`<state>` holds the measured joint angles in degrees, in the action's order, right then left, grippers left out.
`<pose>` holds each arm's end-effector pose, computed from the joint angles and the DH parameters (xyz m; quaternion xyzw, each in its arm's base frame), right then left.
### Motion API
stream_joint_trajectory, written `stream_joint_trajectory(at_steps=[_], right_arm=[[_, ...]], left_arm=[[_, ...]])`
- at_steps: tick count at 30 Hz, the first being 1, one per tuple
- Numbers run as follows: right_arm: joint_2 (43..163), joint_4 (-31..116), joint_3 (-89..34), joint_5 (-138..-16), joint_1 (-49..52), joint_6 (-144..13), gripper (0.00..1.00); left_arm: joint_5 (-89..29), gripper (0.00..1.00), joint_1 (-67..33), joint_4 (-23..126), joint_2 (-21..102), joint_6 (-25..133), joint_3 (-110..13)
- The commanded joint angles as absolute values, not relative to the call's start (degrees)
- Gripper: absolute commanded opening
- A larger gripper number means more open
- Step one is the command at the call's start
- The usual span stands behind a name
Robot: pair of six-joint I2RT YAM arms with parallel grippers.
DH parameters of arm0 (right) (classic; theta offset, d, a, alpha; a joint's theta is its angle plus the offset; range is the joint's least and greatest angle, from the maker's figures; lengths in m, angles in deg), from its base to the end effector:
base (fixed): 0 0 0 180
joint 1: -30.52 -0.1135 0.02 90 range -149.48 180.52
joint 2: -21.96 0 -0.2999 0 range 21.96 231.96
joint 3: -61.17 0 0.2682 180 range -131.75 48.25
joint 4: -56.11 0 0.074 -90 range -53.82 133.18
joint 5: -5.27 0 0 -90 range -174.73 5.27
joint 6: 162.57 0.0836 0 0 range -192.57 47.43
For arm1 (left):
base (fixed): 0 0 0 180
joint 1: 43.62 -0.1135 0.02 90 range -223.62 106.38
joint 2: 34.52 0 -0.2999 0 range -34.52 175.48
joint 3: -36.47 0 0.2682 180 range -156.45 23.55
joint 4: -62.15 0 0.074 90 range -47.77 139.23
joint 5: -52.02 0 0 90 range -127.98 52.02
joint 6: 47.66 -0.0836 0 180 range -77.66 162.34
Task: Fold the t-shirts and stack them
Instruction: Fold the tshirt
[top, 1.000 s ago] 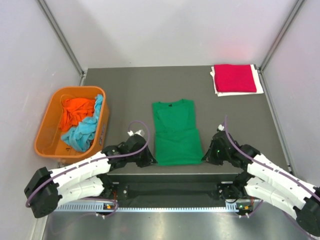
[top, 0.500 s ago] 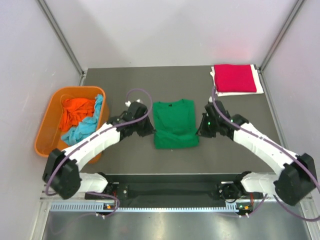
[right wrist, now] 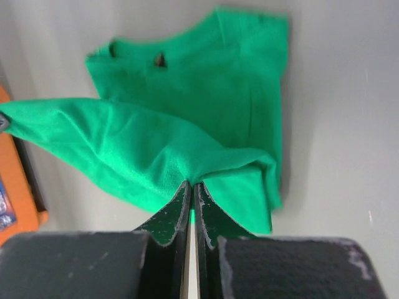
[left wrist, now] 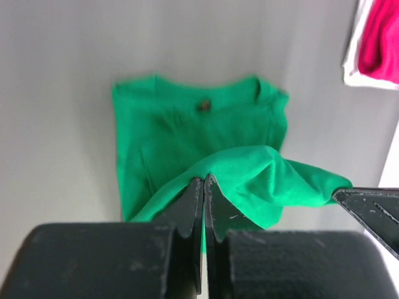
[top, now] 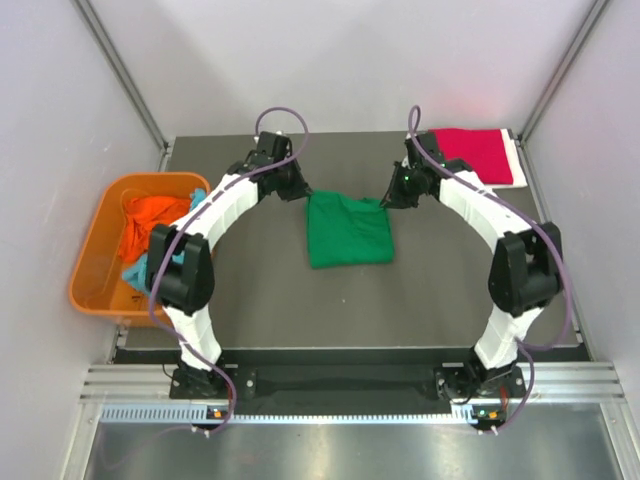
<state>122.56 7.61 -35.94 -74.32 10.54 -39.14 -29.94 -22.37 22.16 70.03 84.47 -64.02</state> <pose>0.4075 0.1642 0.2689 0.0809 0.9386 0.2224 0.2512 0.4390 -0.1833 0.2758 -0.1395 0.9082 -0.2595 0.2974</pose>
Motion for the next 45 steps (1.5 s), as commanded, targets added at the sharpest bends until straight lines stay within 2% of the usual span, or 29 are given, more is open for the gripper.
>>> stream_joint_trajectory(at_steps=[1, 6, 8, 10, 12, 13, 16, 17, 19, 23, 28, 31, 39, 45], right_arm=[[128.4, 10.1, -43.5, -71.3, 12.5, -40.6, 0.0], [137.9, 14.4, -50.1, -68.6, 14.6, -40.1, 0.02], [141.7, 15.4, -52.8, -67.9, 15.1, -40.3, 0.09], [145.4, 15.3, -54.9, -66.8, 15.8, -40.4, 0.11], [147.3, 15.2, -57.5, -67.0, 16.7, -40.1, 0.13], [148.0, 15.2, -58.1, -67.1, 17.0, -40.0, 0.18], [146.1, 15.2, -58.5, -67.5, 18.0, -40.9, 0.3], [144.7, 14.9, -57.1, -67.9, 18.0, -41.5, 0.33], [139.5, 14.9, -54.2, -69.4, 18.2, -43.6, 0.42], [132.2, 14.6, -42.8, -65.9, 18.1, -48.2, 0.5], [126.3, 14.3, -32.6, -60.5, 17.6, -54.1, 0.53], [126.9, 13.7, -30.2, -58.5, 17.3, -56.8, 0.54], [133.9, 17.8, -30.6, -58.5, 16.7, -59.7, 0.52], [133.4, 24.3, -22.6, -59.3, 16.9, -58.3, 0.39]], left_arm=[[-26.3, 0.0, -25.3, 23.6, 76.7, 82.3, -69.5], [-23.0, 0.0, -27.5, 27.8, 85.3, 81.3, -75.5], [-21.7, 0.0, -28.2, 28.6, 87.5, 80.8, -77.9], [-20.6, 0.0, -28.7, 29.4, 90.2, 80.2, -80.0], [-20.7, 0.05, -28.9, 28.4, 92.6, 79.2, -81.6], [-20.7, 0.14, -29.3, 28.4, 93.2, 78.9, -83.1], [-18.2, 0.28, -30.9, 28.9, 93.6, 78.5, -84.0], [-17.4, 0.39, -31.4, 29.1, 93.2, 78.5, -83.9], [-16.0, 0.4, -32.0, 28.7, 90.8, 77.3, -82.9], [-15.0, 0.4, -31.2, 30.7, 84.9, 75.7, -75.5], [-10.0, 0.37, -30.4, 38.1, 79.1, 78.3, -61.7], [-7.0, 0.37, -30.0, 42.8, 79.2, 79.3, -59.0], [-6.7, 0.36, -29.9, 44.1, 87.7, 77.9, -65.9], [-8.0, 0.36, -30.1, 42.9, 94.9, 76.4, -72.2]])
